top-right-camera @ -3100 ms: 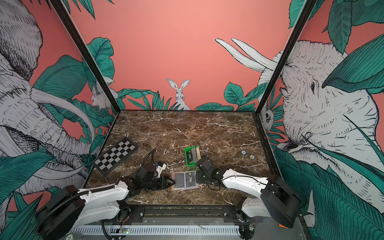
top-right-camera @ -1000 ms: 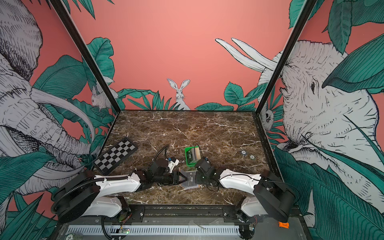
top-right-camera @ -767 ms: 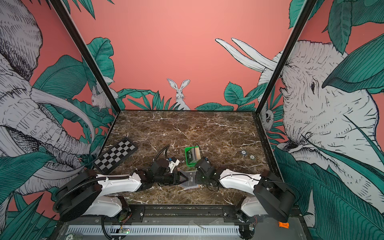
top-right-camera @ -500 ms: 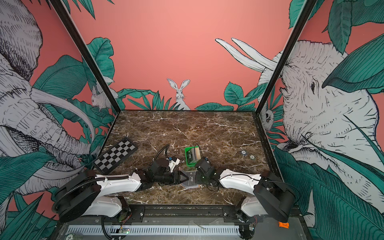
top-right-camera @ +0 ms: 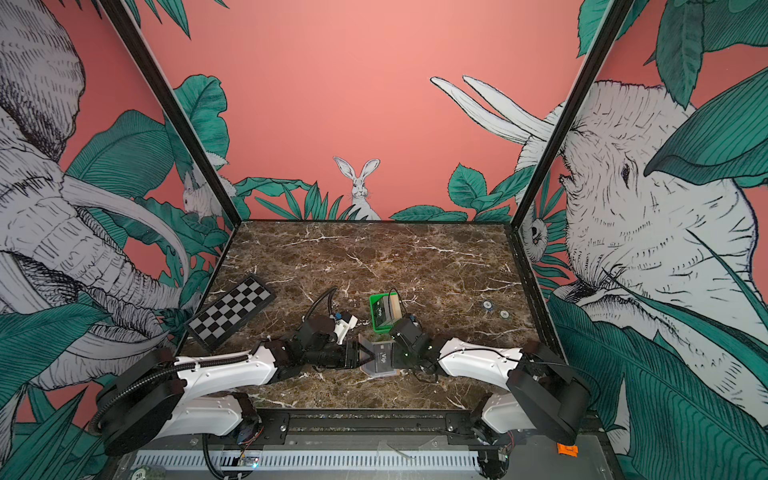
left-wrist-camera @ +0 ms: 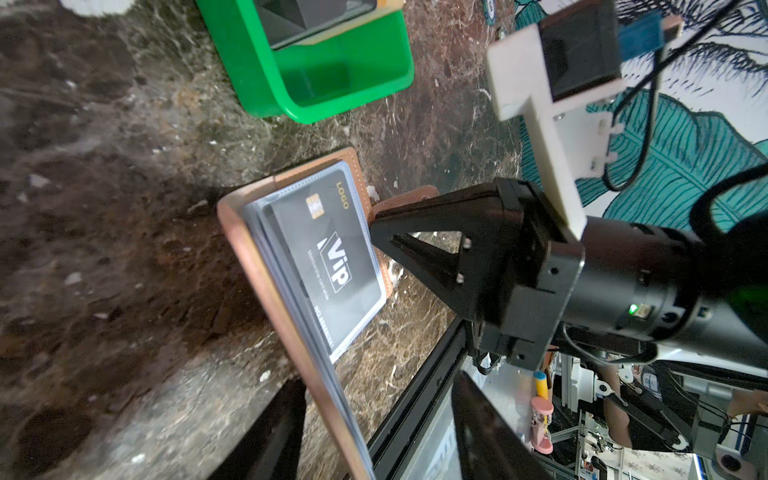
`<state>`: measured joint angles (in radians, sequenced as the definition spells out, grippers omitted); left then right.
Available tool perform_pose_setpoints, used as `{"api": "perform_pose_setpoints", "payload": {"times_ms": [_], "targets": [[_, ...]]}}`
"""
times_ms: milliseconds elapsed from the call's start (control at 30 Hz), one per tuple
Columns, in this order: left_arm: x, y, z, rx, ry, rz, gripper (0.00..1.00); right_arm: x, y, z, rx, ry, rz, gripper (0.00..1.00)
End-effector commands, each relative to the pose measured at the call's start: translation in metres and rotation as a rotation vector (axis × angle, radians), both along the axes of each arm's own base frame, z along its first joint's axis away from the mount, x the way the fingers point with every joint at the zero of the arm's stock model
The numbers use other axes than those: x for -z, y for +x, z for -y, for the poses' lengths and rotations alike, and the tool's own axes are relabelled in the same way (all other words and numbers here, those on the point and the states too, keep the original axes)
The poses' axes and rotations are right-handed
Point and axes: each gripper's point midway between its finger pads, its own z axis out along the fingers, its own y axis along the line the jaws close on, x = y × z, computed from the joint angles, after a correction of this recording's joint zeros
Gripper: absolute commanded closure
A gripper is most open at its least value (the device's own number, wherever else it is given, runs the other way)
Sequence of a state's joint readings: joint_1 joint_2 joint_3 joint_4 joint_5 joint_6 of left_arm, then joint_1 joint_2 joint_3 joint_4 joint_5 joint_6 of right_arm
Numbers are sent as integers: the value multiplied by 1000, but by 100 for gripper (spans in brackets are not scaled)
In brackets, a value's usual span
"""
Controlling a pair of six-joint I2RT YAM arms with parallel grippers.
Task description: Put the credit cards into the card holder
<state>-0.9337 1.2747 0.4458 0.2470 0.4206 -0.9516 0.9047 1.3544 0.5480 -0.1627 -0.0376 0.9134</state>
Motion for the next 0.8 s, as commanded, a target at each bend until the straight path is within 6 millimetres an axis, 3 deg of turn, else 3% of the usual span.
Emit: {"api": "perform_pose_setpoints", "payload": {"times_ms": [0, 333, 467, 767], "targets": [[-17, 7, 8, 3, -47, 62, 44, 3, -6, 6, 4, -20, -7, 89], [-25, 10, 16, 16, -67, 99, 46, 3, -6, 7, 8, -23, -7, 89], [-30, 9, 22, 31, -70, 110, 40, 3, -5, 5, 2, -23, -8, 89], [-33, 6, 37, 63, -69, 117, 38, 1, -4, 4, 2, -17, -1, 89]]}}
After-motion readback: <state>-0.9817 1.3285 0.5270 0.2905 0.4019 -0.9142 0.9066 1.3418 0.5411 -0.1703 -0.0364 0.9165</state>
